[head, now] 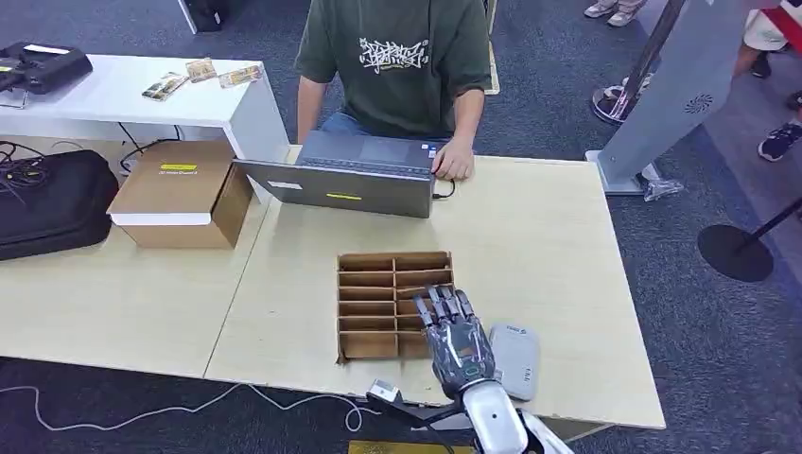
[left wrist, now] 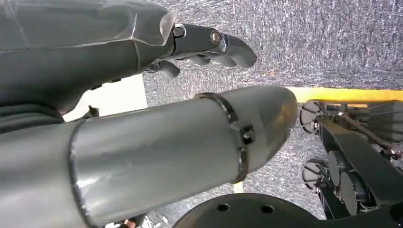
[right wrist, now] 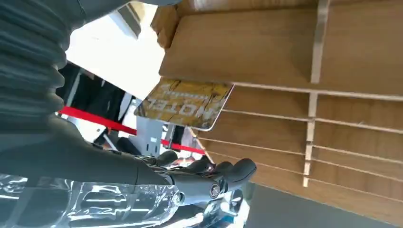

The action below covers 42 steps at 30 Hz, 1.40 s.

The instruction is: Pass the card to the sensor for recognition and then transmit it.

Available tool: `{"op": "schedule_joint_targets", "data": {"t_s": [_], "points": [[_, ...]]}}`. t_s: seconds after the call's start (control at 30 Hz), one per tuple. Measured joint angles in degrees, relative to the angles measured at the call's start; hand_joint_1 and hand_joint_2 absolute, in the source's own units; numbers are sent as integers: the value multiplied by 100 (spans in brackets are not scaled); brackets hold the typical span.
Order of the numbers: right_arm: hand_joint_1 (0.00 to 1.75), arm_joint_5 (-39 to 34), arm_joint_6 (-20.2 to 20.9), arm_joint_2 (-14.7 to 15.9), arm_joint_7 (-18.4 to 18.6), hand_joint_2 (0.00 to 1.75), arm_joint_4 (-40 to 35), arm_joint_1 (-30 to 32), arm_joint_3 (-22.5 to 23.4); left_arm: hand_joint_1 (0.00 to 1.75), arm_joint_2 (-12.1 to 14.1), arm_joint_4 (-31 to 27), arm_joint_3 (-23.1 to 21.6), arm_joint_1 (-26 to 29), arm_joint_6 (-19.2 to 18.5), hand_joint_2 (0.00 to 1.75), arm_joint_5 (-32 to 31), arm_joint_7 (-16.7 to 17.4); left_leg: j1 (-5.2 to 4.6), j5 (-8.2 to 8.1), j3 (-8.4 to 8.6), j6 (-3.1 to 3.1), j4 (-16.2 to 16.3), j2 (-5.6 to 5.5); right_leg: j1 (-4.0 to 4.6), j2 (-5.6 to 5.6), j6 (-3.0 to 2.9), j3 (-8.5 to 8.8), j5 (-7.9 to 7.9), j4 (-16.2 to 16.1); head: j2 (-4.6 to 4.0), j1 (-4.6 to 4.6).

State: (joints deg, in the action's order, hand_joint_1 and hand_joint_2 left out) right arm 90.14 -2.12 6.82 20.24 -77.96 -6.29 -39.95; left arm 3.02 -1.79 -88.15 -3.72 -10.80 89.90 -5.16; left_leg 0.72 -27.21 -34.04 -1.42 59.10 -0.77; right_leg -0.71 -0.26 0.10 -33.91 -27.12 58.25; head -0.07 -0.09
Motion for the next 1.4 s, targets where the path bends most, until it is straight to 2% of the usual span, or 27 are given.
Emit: {"op": "schedule_joint_targets", "data": {"t_s": [0.23,0.4,0.7,1.0,1.4], "points": [[0,0,190,48,286,175,-289,-11,-54,0,0,0,0,2,-2,0,4,-17,0,0,0,0,0,0,0,0,0,0,0,0,0,-2],[0,0,249,144,332,175,-536,-11,-118,0,2,0,0,0,-2,0,-26,-20,0,0,0,0,0,0,0,0,0,-1,0,0,-2,-2],[0,0,317,170,157,175,-684,14,-125,0,18,0,0,-9,-2,0,-26,-20,0,0,1,0,0,0,0,1,0,-1,0,0,0,0],[0,0,310,118,-218,175,-625,134,-57,0,48,0,0,-14,-4,0,9,18,0,0,0,0,0,1,0,1,0,-1,0,0,0,-2],[0,0,299,33,-232,175,-490,106,-4,0,50,0,0,-13,-4,0,11,17,0,0,0,0,0,0,0,1,0,0,0,0,0,0]]}}
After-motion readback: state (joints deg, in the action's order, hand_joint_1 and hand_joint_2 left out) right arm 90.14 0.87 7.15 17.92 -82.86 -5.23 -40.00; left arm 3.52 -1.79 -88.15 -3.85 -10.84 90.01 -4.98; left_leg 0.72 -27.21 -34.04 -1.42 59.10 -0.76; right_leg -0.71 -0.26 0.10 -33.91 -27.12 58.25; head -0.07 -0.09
